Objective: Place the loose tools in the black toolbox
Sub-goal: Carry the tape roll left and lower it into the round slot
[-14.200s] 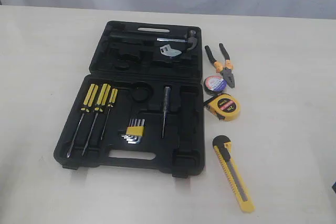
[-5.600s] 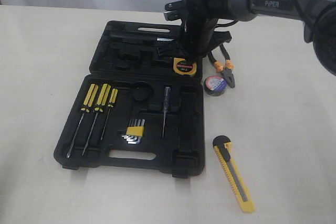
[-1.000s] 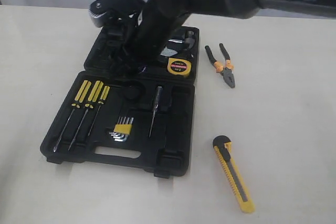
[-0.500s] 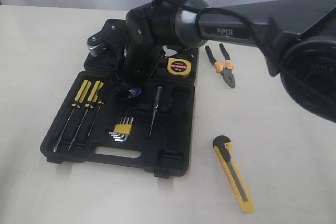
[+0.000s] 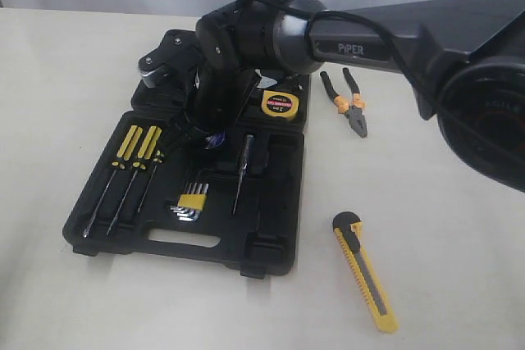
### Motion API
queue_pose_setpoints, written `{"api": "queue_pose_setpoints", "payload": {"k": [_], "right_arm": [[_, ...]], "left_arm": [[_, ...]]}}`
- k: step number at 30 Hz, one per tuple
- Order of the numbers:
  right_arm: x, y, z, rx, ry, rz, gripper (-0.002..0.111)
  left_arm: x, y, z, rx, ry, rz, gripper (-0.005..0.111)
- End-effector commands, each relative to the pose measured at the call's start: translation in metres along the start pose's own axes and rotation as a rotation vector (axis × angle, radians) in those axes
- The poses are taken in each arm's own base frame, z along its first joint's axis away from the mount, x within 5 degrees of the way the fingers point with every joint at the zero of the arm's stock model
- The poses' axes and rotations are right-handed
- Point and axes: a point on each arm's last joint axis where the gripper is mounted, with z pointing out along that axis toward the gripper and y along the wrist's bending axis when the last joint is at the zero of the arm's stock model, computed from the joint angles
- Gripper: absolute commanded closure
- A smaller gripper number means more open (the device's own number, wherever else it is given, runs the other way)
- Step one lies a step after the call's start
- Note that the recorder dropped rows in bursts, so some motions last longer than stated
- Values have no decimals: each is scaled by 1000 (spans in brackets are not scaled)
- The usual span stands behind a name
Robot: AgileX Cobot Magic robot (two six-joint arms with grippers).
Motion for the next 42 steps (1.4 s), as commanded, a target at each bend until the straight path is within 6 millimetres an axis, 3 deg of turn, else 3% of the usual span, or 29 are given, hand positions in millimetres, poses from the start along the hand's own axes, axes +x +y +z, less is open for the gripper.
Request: {"api": "queue_pose_setpoints", "payload": {"k": [1,5,6,8,17,23,24,26,28,31,37,39,42], "right_arm": [[-2,-3,1,14,-17,-3,61],[-1,-2,1,13,-8,-3,52],[-1,-2,1,13,-6,-3,43],[0,-2,1,13,-4,-3,38],[-2,-2,-3,12,-14,6,37],[-10,-4,-37,16,-56,9,37],[-11,-2,-38,-1,-58,26,39],[-9,-2,-38,-2,-49,23,63],[-9,-2,-38,-3,-42,30,109],[-8,0,-33,-28,-37,55,108],[8,4,14,-51,58,32,109],[8,4,13,-47,57,27,109],[1,2,-3,-41,20,18,109]], "left_arm": [[-2,-1,0,6,-1,2,107],[-2,-1,0,6,-1,2,107],[-2,-1,0,6,-1,2,107],[-2,-1,0,6,-1,2,107],[-2,-1,0,6,-1,2,107],[-2,0,0,5,-1,6,107],[-2,0,0,5,-1,6,107],[-2,0,0,5,-1,6,107],[-2,0,0,5,-1,6,107],[-2,0,0,5,-1,6,107],[-2,0,0,5,-1,6,107],[-2,0,0,5,-1,6,107],[-2,0,0,5,-1,6,107]]}}
